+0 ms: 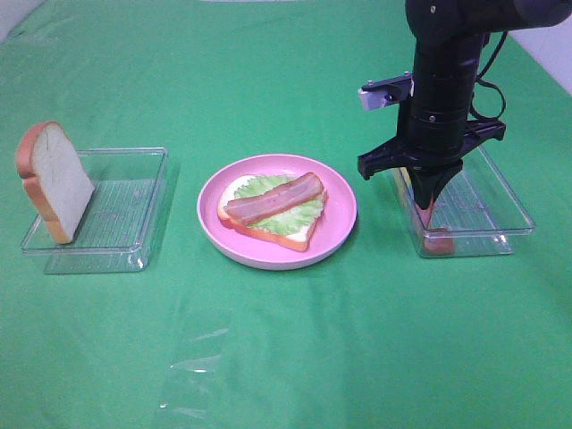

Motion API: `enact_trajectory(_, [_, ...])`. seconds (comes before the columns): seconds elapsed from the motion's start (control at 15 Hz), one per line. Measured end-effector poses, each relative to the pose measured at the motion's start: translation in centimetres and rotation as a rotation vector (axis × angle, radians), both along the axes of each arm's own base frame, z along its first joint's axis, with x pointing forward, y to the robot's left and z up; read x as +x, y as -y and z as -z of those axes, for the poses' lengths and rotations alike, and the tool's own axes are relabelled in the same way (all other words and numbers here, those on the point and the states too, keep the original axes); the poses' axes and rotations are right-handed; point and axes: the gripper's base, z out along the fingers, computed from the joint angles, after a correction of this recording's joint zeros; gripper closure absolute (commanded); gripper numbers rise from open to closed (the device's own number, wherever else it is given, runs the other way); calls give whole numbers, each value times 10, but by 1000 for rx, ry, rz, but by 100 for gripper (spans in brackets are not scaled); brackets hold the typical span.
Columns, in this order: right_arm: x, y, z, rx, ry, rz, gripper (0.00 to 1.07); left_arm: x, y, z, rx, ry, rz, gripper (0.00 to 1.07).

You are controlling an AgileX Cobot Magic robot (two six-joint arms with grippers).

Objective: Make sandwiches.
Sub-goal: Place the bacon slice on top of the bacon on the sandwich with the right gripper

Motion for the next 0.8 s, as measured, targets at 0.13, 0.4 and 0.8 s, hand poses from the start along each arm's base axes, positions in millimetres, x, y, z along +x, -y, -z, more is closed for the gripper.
enact_trajectory(0.13, [-2,5,-13,-37,14,-13,107,0,0,0,0,0,0,7])
enact_trajectory(0.4, [-15,17,-69,-79,112,-62,107,0,0,0,0,0,0,7])
enact_trajectory(0.8, [-35,18,-149,45,289,-47,107,0,0,0,0,0,0,7])
